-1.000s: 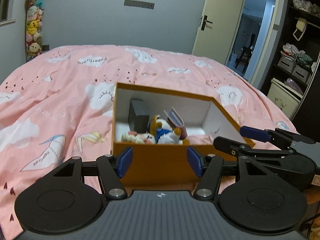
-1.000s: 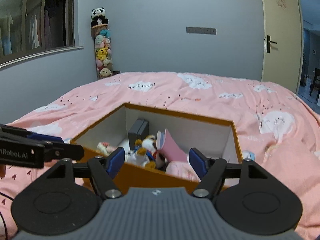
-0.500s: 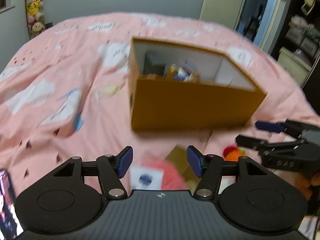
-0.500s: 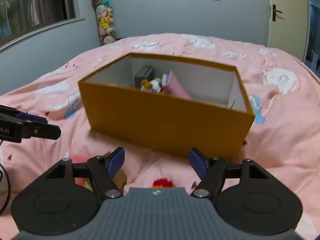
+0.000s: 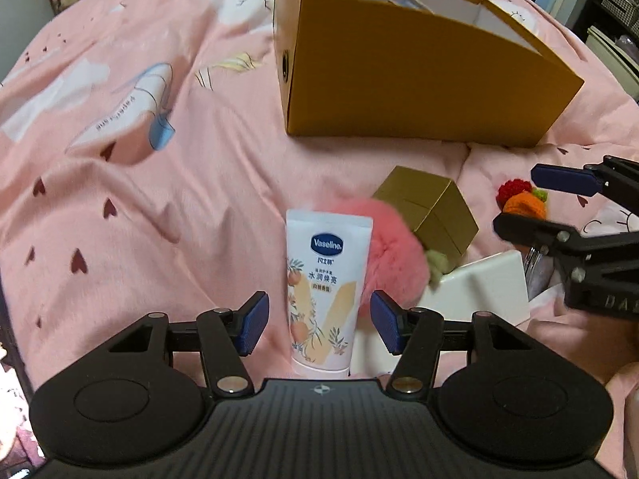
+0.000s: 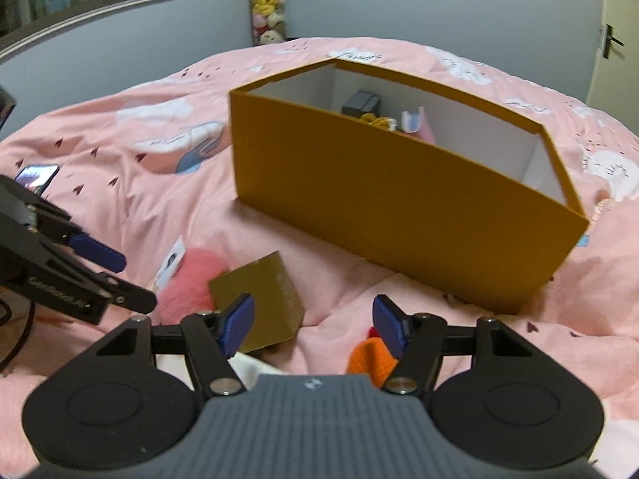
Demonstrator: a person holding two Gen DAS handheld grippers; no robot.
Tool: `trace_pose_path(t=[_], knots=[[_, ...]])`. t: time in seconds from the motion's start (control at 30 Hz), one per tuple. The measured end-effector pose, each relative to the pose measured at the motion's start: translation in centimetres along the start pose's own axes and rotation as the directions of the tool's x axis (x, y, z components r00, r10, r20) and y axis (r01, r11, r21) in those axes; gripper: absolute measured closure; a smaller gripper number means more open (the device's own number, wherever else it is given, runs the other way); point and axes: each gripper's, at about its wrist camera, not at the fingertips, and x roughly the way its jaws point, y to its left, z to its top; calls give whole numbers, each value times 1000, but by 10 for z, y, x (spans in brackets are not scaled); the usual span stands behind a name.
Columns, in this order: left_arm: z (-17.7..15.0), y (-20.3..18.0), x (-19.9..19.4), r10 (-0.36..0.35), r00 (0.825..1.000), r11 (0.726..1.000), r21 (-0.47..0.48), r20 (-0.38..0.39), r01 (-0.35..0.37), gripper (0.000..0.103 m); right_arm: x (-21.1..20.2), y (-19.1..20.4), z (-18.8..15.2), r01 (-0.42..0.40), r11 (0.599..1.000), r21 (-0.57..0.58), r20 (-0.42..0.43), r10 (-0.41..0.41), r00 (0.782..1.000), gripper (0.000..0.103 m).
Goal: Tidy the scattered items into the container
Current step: 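Move both tools back to the items on the bed beside the box, then grasp the Vaseline tube with the left tool while the right tool grasps the gold cube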
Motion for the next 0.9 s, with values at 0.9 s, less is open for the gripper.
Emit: trace_pose_path(t=[0.9], knots=[[2,0,11,89,995,995,-52,42,-87,63,39,26,0,-31,991,-128,-101,18,995,45]])
